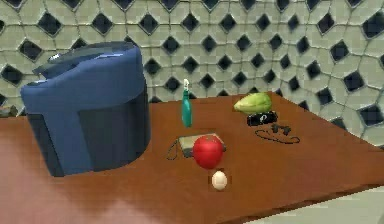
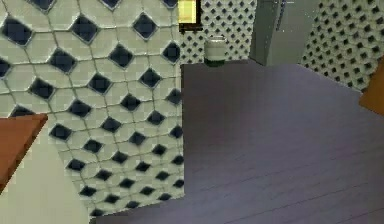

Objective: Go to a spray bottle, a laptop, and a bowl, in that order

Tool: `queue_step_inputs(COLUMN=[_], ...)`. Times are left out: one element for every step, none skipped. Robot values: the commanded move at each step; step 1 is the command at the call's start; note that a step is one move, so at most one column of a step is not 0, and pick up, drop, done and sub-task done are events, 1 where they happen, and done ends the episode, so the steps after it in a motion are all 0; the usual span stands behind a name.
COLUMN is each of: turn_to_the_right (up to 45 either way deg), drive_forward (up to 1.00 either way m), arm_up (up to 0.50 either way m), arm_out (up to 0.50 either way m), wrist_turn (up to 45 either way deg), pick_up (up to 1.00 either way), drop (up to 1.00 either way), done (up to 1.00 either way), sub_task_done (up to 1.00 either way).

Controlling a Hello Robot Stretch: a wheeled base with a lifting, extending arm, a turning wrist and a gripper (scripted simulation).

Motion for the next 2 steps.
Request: queue_step_inputs(turn_to_the_right=[45.0, 45.0], drive_forward=[0.00, 0.00], arm_up=[0.00, 0.00], arm_out=[0.00, 0.00], wrist_turn=[0.0, 0.0], pick_up=[0.00, 0.00], drop=[0.00, 0.00], done=[0.00, 0.00], sub_task_done=[0.00, 0.00])
